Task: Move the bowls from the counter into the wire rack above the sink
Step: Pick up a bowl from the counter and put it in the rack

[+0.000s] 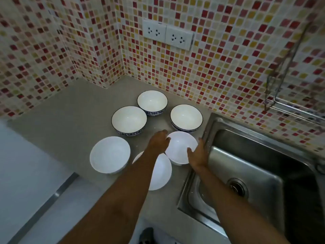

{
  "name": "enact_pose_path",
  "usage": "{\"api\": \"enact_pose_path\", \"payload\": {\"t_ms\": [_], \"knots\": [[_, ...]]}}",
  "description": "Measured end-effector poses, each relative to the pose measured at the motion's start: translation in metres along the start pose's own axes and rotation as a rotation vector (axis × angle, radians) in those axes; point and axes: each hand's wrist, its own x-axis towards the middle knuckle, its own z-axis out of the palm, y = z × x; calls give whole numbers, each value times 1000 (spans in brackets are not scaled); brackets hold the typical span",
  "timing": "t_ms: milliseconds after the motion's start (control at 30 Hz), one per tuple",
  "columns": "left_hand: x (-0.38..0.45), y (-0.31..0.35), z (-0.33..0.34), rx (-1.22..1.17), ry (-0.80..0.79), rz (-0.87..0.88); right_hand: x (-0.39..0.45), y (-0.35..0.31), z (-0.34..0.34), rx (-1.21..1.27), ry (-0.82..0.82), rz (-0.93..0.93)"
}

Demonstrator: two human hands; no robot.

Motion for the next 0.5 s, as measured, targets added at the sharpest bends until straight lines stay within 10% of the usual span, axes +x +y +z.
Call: {"api": "enact_pose_path", "payload": {"t_ms": [500], "knots": [[-16,48,22,-242,27,137,-22,9,-57,118,177,95]]}}
